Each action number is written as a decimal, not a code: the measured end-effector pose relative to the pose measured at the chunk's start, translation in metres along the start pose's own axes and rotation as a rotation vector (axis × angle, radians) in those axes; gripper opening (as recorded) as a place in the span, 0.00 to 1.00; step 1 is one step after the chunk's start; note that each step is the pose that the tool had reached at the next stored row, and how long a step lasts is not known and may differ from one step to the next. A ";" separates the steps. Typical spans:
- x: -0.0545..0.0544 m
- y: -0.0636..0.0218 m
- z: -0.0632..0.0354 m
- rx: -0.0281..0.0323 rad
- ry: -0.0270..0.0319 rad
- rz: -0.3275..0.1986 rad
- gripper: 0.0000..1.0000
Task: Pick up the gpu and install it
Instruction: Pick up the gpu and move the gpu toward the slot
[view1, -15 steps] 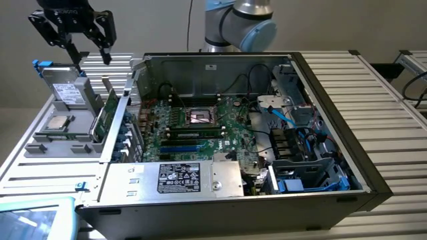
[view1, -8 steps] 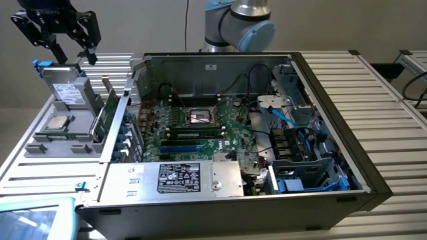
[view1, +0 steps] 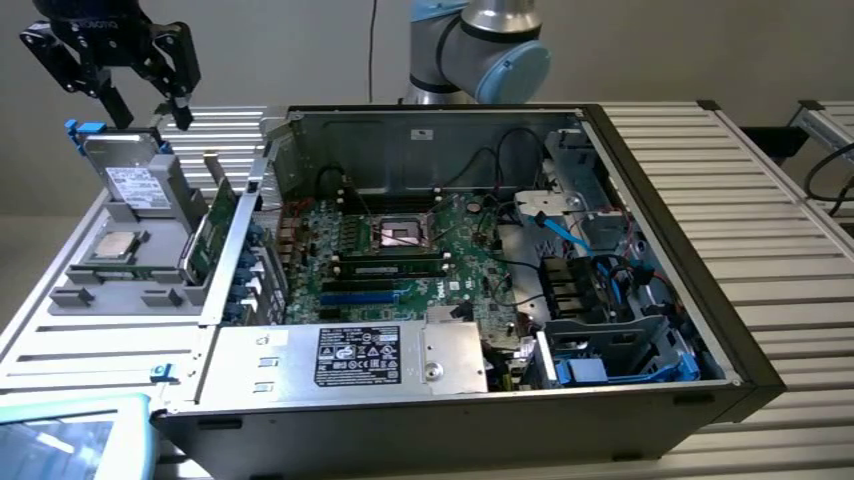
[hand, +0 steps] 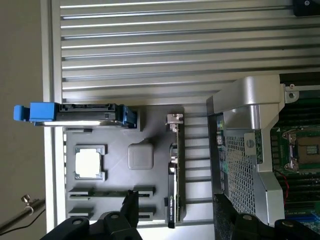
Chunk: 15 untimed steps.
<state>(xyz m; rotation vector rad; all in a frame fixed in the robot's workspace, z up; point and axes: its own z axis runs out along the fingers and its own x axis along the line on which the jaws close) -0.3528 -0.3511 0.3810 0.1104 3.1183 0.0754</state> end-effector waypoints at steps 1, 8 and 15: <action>0.000 0.0000 0.0000 0.0000 0.0000 0.000 0.71; 0.000 -0.0002 0.0013 -0.0015 -0.0032 0.000 0.71; 0.004 -0.0010 0.0128 -0.0013 -0.0026 0.000 0.71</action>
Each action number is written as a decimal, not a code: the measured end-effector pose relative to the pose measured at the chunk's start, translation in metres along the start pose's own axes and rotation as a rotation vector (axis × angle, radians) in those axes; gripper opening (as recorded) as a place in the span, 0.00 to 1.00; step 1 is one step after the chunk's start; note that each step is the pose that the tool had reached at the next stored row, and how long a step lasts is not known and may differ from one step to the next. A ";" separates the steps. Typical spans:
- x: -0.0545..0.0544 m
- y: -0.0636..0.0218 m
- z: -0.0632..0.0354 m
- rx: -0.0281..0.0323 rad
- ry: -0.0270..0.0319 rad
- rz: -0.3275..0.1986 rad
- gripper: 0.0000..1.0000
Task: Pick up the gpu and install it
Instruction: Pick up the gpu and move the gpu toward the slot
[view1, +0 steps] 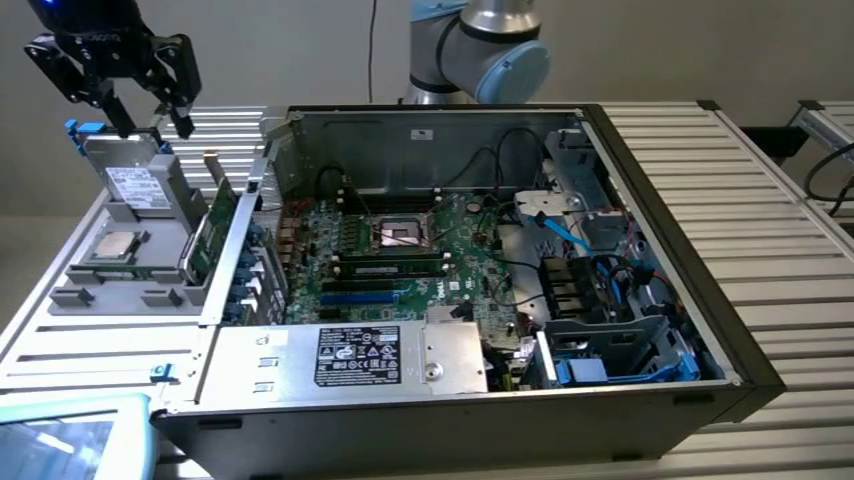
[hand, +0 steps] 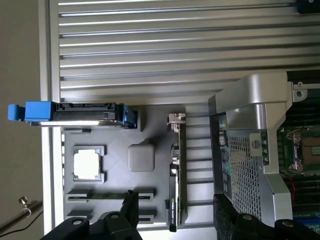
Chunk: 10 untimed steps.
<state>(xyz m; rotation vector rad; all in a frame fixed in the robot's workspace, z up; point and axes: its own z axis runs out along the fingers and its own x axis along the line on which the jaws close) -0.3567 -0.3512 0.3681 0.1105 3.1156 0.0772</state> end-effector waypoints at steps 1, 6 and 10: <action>0.001 -0.0001 0.0017 0.0000 0.0000 0.000 0.71; 0.006 -0.0010 0.0107 0.0000 0.0000 0.000 0.62; 0.008 -0.0015 0.0178 0.0000 -0.0001 0.000 0.62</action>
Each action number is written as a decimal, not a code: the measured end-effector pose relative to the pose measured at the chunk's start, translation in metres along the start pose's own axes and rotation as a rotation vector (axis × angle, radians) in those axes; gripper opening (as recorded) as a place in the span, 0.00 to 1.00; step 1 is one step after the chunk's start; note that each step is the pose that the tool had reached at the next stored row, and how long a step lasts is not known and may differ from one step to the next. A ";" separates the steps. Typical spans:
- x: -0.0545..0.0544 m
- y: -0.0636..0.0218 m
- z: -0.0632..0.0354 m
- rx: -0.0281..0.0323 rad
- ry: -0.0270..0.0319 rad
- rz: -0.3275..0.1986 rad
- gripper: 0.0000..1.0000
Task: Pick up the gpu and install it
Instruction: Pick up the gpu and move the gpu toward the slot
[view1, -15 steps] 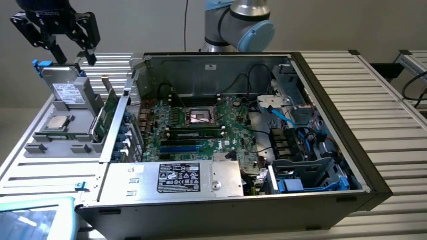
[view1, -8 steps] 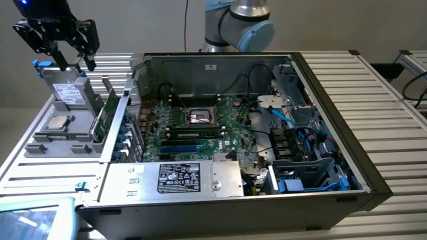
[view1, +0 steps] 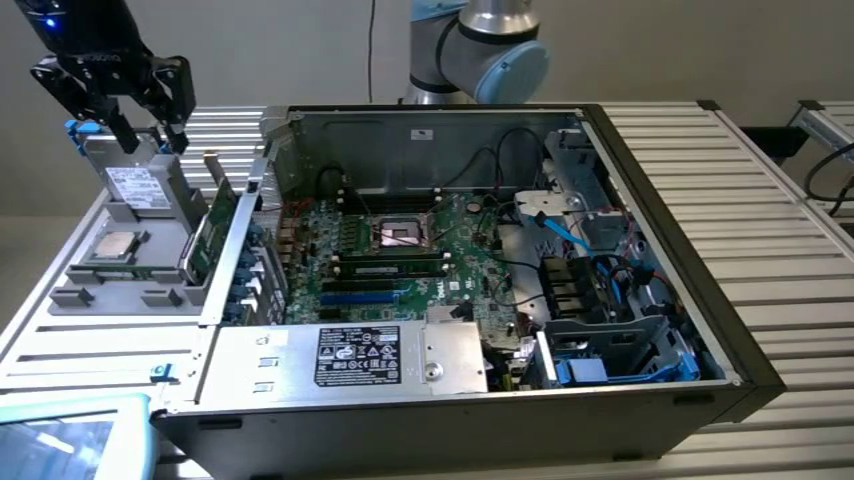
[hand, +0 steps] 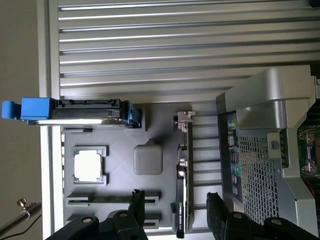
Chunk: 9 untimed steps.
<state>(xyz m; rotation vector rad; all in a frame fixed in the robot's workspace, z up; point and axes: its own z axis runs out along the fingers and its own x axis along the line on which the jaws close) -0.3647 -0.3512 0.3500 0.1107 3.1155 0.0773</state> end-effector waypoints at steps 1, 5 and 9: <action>0.001 -0.0001 0.0019 0.0000 0.0000 0.000 0.62; 0.002 -0.0007 0.0091 0.0001 0.0000 0.001 0.52; 0.003 -0.0019 0.0163 0.0000 0.0000 0.002 0.52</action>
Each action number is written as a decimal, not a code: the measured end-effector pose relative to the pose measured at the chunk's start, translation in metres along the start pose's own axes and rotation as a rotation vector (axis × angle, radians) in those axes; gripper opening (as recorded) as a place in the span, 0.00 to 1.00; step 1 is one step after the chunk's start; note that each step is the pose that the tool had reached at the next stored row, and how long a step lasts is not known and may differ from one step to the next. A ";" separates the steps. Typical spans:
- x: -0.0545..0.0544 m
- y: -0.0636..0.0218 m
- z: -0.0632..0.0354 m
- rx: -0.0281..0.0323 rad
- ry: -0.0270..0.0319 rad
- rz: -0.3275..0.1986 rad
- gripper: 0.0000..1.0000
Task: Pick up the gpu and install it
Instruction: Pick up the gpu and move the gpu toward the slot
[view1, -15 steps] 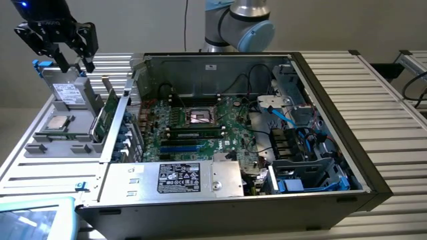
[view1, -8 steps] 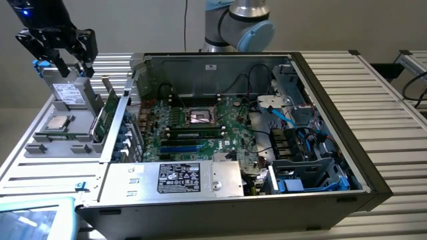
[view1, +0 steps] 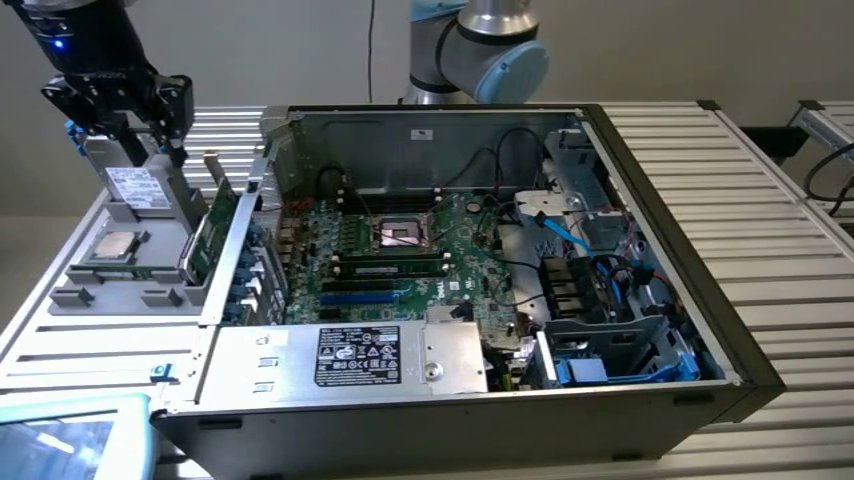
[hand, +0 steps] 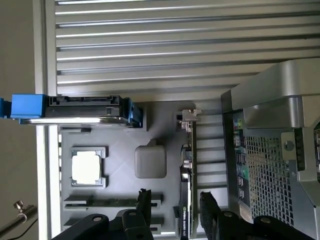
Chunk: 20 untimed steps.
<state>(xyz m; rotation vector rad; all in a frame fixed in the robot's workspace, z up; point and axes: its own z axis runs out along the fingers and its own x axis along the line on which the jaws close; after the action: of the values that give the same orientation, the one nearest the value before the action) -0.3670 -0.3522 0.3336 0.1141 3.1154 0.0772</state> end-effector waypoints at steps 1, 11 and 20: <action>0.000 -0.0007 0.0018 0.0000 0.0000 0.000 0.52; -0.001 -0.0155 0.0192 -0.0004 -0.0003 0.006 0.52; -0.012 -0.0244 0.0357 -0.0069 -0.0001 0.010 0.52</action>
<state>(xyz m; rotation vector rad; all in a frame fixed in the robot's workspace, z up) -0.3560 -0.3756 0.2970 0.1289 3.1144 0.0881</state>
